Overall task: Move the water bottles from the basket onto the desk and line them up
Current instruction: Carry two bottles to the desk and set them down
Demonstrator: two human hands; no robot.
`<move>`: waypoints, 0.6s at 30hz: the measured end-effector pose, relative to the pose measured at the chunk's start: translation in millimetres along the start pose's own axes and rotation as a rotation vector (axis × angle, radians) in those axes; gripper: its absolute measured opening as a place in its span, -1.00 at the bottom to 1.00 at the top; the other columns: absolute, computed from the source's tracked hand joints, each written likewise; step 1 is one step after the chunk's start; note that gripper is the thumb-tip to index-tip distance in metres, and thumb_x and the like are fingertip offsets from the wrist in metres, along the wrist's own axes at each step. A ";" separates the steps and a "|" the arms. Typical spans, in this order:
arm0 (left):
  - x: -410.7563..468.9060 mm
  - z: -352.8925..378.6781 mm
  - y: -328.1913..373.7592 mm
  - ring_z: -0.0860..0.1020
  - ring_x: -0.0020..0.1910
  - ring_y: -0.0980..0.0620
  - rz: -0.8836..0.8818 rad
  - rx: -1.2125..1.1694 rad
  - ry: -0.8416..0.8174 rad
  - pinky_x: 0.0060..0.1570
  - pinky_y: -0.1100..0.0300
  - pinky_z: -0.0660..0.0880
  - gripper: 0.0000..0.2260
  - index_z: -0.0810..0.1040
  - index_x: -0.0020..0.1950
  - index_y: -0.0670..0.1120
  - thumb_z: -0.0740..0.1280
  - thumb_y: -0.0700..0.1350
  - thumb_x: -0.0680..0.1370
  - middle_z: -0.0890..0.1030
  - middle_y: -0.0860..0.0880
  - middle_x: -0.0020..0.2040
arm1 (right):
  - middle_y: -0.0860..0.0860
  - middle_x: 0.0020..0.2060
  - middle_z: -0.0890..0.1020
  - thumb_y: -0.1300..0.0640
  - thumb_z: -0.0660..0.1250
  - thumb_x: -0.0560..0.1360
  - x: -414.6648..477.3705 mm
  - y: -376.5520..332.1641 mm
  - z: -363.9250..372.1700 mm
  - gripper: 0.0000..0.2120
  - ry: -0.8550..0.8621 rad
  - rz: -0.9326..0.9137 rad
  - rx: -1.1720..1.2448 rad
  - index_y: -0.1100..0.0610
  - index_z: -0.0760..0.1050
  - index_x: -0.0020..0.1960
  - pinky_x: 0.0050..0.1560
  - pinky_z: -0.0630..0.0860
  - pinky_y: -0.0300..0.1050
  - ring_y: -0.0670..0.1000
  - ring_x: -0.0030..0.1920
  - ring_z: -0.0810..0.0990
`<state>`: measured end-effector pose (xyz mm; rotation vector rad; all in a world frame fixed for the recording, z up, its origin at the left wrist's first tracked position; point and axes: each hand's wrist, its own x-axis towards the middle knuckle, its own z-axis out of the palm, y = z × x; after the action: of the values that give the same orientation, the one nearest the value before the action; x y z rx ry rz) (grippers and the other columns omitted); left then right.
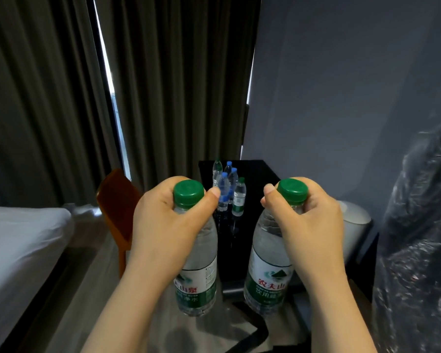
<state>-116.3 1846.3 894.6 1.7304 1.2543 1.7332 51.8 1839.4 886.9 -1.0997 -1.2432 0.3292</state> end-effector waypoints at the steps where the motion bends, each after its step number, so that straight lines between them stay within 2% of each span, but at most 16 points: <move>1: 7.5 6.9 -7.6 0.54 -0.35 -0.05 -0.013 -0.002 -0.004 -0.34 0.14 0.46 -0.71 0.54 -0.32 -0.18 0.41 0.04 0.39 0.58 -0.13 -0.36 | 0.04 -0.32 0.64 0.01 0.39 0.41 8.6 8.7 2.9 -0.82 -0.003 0.005 -0.007 0.11 0.54 -0.27 -0.36 0.43 -0.41 -0.02 -0.31 0.58; 5: 36.0 30.5 -39.6 0.57 -0.31 -0.09 -0.072 -0.036 -0.032 -0.28 0.08 0.49 -0.70 0.56 -0.29 -0.21 0.42 0.03 0.39 0.60 -0.16 -0.34 | 0.09 -0.31 0.64 0.05 0.43 0.44 36.6 45.5 17.2 -0.83 -0.020 0.052 -0.017 0.09 0.53 -0.25 -0.36 0.46 -0.31 0.04 -0.31 0.59; 7: 51.6 40.3 -57.0 0.57 -0.30 -0.10 -0.078 -0.044 -0.043 -0.27 0.08 0.48 -0.70 0.57 -0.28 -0.23 0.43 0.02 0.40 0.61 -0.17 -0.34 | 0.09 -0.31 0.65 0.07 0.44 0.45 50.1 63.5 27.2 -0.85 -0.024 0.065 -0.035 0.09 0.53 -0.25 -0.37 0.45 -0.32 0.04 -0.32 0.59; 9: 68.7 49.4 -75.4 0.56 -0.30 -0.12 -0.081 -0.054 -0.063 -0.29 0.07 0.47 -0.68 0.56 -0.28 -0.26 0.42 0.02 0.40 0.60 -0.19 -0.35 | 0.06 -0.32 0.65 0.06 0.44 0.45 64.2 80.0 38.8 -0.84 -0.015 0.073 -0.062 0.09 0.54 -0.25 -0.40 0.42 -0.41 -0.02 -0.36 0.58; 11: 87.9 57.6 -95.6 0.55 -0.31 -0.11 -0.089 -0.065 -0.078 -0.33 0.13 0.46 -0.69 0.55 -0.28 -0.27 0.43 0.00 0.41 0.59 -0.19 -0.36 | 0.02 -0.34 0.64 0.06 0.44 0.44 79.2 95.0 53.0 -0.83 -0.004 0.080 -0.081 0.09 0.54 -0.27 -0.43 0.38 -0.47 -0.17 -0.44 0.53; 13: 109.7 65.6 -117.3 0.54 -0.34 -0.06 -0.100 -0.069 -0.090 -0.39 0.26 0.41 -0.71 0.55 -0.29 -0.24 0.44 -0.02 0.43 0.58 -0.17 -0.36 | -0.01 -0.37 0.64 0.07 0.45 0.44 94.8 110.0 70.8 -0.84 0.001 0.089 -0.092 0.07 0.55 -0.28 -0.43 0.36 -0.51 -0.26 -0.45 0.51; 15: 134.7 73.5 -140.6 0.52 -0.40 0.05 -0.107 -0.081 -0.113 -0.41 0.34 0.39 -0.74 0.56 -0.30 -0.20 0.44 -0.02 0.43 0.59 -0.13 -0.35 | -0.01 -0.36 0.65 0.09 0.45 0.44 111.5 125.6 89.8 -0.85 0.007 0.098 -0.081 0.08 0.55 -0.27 -0.42 0.38 -0.51 -0.26 -0.44 0.52; 18: 174.5 85.6 -176.1 0.50 -0.41 0.14 -0.129 -0.114 -0.162 -0.41 0.28 0.42 -0.74 0.56 -0.29 -0.19 0.44 -0.02 0.43 0.59 -0.11 -0.34 | 0.02 -0.33 0.66 0.11 0.44 0.45 138.3 147.2 117.7 -0.88 0.018 0.129 -0.083 0.08 0.55 -0.23 -0.39 0.43 -0.48 -0.21 -0.40 0.57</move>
<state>-119.8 2103.6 844.2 1.6507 1.1469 1.5283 48.3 2068.5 840.3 -1.2546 -1.1816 0.3669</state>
